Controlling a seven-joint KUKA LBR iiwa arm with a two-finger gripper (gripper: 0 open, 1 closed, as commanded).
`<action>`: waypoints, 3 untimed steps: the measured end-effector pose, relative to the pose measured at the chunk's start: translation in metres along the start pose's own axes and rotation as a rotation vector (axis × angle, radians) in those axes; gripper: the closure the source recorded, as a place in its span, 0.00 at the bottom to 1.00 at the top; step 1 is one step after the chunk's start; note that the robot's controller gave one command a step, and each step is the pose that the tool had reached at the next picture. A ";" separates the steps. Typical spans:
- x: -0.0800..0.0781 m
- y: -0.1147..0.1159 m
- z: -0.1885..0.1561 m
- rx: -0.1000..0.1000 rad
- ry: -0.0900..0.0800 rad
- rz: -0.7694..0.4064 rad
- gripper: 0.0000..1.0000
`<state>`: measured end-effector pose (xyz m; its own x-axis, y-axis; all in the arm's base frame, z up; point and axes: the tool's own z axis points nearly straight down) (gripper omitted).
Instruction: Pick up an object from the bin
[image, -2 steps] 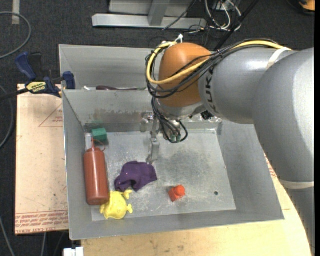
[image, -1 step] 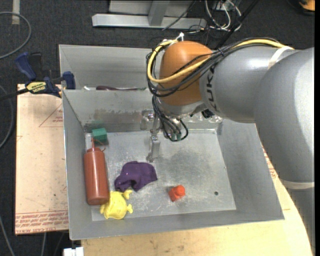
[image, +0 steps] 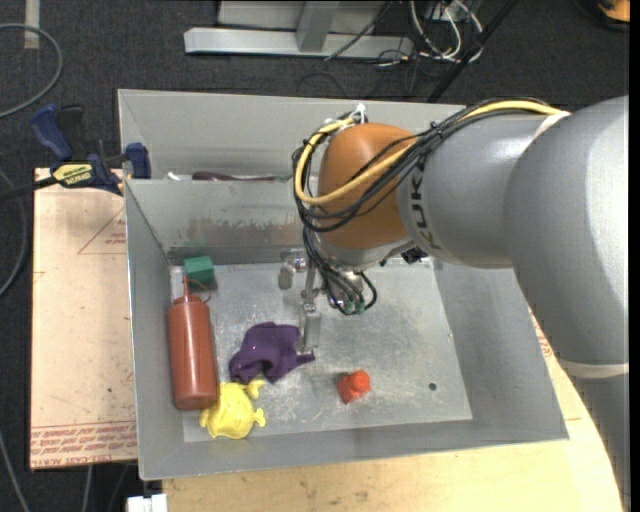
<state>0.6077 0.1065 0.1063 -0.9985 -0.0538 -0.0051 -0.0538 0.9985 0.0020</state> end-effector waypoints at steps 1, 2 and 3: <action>0.020 -0.012 0.024 -0.001 0.008 0.040 0.00; 0.020 0.006 0.035 -0.002 -0.001 0.224 1.00; 0.020 0.006 0.035 -0.002 -0.001 0.224 1.00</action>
Offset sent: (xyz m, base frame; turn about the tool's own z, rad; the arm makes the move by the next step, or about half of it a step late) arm -0.0207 0.0037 -0.0354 0.2253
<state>0.5876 0.1115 0.0713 -0.9855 0.1698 -0.0053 0.1697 0.9855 0.0056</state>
